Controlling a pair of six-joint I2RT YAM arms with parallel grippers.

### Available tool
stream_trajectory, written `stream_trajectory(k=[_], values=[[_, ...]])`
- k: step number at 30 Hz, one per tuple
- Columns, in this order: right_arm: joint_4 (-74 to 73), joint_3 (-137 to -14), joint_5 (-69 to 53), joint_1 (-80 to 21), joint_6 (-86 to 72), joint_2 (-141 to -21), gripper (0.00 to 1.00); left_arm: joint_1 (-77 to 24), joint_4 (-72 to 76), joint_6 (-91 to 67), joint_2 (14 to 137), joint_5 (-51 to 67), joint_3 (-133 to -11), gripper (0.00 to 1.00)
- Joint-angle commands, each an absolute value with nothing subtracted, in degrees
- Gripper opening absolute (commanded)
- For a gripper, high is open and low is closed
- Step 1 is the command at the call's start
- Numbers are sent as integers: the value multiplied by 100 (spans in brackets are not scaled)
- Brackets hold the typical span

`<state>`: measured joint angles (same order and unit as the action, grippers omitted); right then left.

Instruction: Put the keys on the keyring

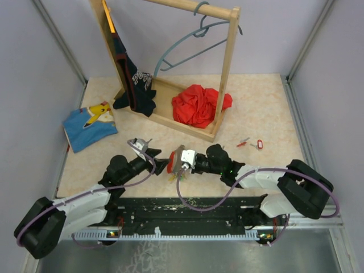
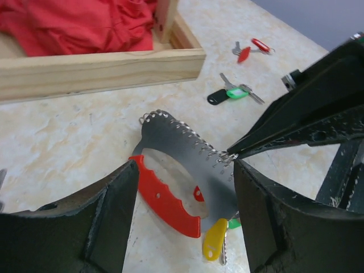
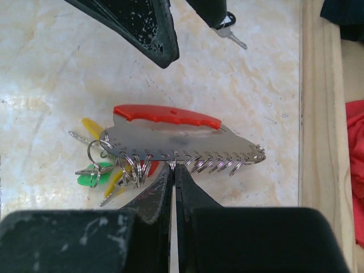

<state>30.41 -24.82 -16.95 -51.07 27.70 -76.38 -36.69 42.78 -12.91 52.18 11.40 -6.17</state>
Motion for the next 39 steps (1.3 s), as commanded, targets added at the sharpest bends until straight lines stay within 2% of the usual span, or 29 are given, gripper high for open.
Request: stream_trajectory(k=[1, 3, 9, 17, 19, 21, 22, 25, 28, 39], values=[[3100, -2675, -1967, -5037, 3021, -7722, 0, -3656, 5347, -431, 5710, 2206, -577, 72], [3322, -2588, -1974, -5029, 3016, -7776, 0, -3656, 5395, -226, 5925, 2467, -624, 72], [4074, -2351, -2092, -5015, 2967, -7814, 0, -3656, 5777, 428, 6536, 3267, -691, 60], [4354, -2309, -2213, -4983, 2994, -7993, 0, -3656, 5749, 865, 7324, 3693, -1033, 55], [4515, -2258, -2234, -4984, 2986, -8014, 0, -3656, 5766, 935, 7513, 3798, -1102, 49], [4678, -2188, -2256, -4983, 2984, -8039, 0, -3662, 5770, 1005, 7681, 3800, -1154, 39], [4719, -2159, -2272, -4983, 2988, -8061, 0, -3665, 5780, 1029, 7746, 3791, -1170, 37], [4788, -2113, -2368, -4984, 2944, -8134, 0, -3660, 5828, 1074, 7830, 3747, -1186, 36], [4906, -2075, -2483, -4989, 2919, -8220, 0, -3662, 5788, 1185, 7786, 3663, -1187, 31], [4846, -2126, -2559, -4983, 2996, -8228, 0, -3665, 5645, 1585, 7910, 4099, -1283, 32]])
